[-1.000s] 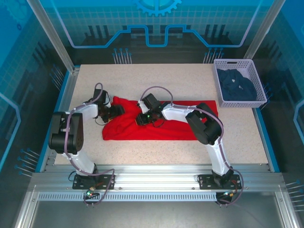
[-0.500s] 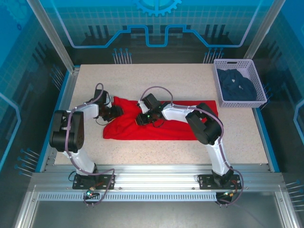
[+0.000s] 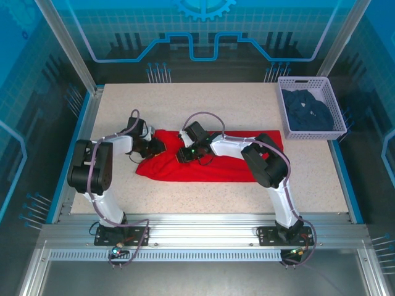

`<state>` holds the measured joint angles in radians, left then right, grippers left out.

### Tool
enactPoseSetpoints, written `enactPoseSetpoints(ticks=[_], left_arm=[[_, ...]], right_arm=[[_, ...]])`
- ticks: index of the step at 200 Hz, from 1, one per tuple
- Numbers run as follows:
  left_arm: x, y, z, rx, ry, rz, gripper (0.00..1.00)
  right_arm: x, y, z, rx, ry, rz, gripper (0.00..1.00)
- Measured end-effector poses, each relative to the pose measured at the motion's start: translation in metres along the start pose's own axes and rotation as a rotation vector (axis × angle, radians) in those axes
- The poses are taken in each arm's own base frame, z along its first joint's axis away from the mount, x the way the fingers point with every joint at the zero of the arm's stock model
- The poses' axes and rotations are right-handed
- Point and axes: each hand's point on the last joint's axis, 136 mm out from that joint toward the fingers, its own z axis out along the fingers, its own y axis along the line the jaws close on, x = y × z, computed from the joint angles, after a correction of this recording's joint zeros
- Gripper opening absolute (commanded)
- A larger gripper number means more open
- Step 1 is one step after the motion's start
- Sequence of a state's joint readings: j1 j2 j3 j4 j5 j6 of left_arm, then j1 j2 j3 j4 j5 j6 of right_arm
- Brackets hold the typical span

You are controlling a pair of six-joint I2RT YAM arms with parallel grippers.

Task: Fold the inside-out t-shirt

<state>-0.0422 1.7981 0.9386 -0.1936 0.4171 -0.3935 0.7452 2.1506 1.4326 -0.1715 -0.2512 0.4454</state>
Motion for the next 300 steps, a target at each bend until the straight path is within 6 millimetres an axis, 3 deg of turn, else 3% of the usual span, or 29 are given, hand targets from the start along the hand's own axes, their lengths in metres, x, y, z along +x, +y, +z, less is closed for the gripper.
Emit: enactPoseSetpoints(ticks=[15,69,124,152,202,235,269,300], left_arm=[[0.000,0.000,0.000,0.000,-0.001,-0.004,0.00],[-0.002,0.011,-0.008,-0.028,-0.052,-0.050,0.00],[-0.002,0.035,-0.036,-0.120,-0.120,-0.130,0.00],[-0.004,0.051,-0.060,-0.193,-0.170,-0.180,0.00],[0.003,0.073,-0.090,-0.382,-0.197,-0.207,0.00],[-0.011,0.070,-0.110,-0.454,-0.208,-0.180,0.00],[-0.026,0.064,-0.114,-0.463,-0.215,-0.163,0.00],[-0.025,0.067,-0.110,-0.481,-0.178,-0.152,0.00]], right_arm=[[0.000,0.000,0.000,0.000,0.000,0.000,0.25],[-0.001,0.002,-0.011,-0.003,0.001,0.009,0.41],[-0.015,-0.018,-0.085,0.017,-0.090,0.059,0.44],[-0.019,-0.042,-0.116,0.047,-0.137,0.084,0.44],[-0.001,-0.101,-0.137,0.130,-0.093,0.169,0.45],[0.005,-0.136,-0.152,0.212,-0.087,0.222,0.44],[0.002,-0.174,-0.172,0.352,-0.088,0.265,0.44],[0.003,-0.192,-0.174,0.438,-0.059,0.269,0.43]])
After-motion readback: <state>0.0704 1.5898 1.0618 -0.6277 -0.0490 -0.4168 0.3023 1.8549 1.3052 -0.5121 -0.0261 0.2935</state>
